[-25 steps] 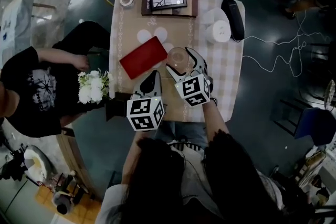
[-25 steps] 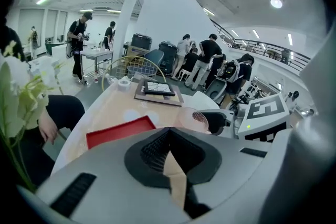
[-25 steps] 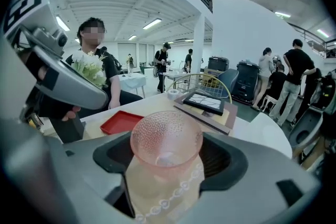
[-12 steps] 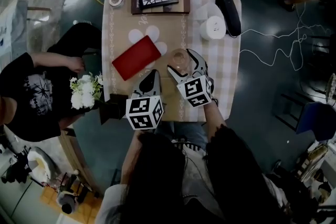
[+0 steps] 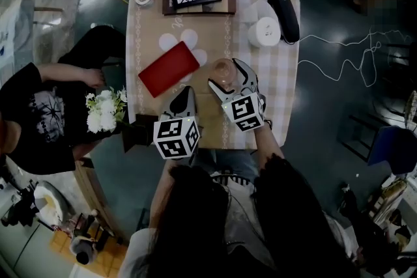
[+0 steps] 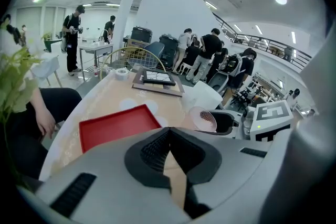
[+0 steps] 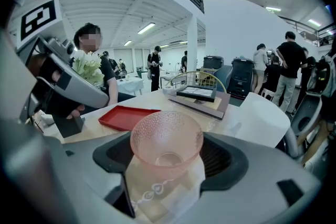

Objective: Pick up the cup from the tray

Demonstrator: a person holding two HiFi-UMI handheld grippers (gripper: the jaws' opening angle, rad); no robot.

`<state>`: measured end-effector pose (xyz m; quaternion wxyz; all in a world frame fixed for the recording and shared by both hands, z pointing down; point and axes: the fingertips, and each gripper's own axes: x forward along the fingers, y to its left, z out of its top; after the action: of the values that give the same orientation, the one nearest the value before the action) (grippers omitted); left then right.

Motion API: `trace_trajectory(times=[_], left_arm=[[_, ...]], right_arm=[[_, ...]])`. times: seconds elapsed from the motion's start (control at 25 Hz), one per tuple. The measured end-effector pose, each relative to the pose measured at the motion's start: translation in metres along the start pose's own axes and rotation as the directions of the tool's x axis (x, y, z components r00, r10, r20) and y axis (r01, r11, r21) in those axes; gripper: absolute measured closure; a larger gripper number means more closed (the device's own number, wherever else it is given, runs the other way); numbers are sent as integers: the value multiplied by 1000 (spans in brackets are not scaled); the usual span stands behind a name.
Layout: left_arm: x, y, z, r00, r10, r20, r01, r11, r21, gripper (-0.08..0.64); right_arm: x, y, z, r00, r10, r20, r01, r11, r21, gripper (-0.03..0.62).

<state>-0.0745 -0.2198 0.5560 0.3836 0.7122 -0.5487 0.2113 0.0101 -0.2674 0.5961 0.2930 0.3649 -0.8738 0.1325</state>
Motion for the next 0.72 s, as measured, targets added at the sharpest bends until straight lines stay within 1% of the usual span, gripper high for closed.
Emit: trace_trajectory(times=[0.16,0.24,0.36,0.48,0.6,0.72], left_arm=[[1,3,-11,1000,-14,-17,13,998,-54,554],[-2,4,-15,1000,-15,-18,13,998,-65,554],[-8,5,-17,1000,-6,-13,6,998,-55,554],[-15,5,-17,1000,-2,1,2,999,-52,554],[-21,1,-11,1000,-8,27,9,999,-38,554],[-30,-6,-6,999,-13,51,14,1000,-6,555]], right_arm=[[-2,0,3,999,-7,40,5,999,38,202],[-6,-3,9,998,-17,68,14,998,58,202],[-17,-8,23,992,-41,118,34,997,65,201],[-30,-7,41,986,-37,164,26,997,71,201],[-42,-3,53,982,-26,187,17,998,53,201],[-55,0,60,979,-39,201,30,998,47,201]])
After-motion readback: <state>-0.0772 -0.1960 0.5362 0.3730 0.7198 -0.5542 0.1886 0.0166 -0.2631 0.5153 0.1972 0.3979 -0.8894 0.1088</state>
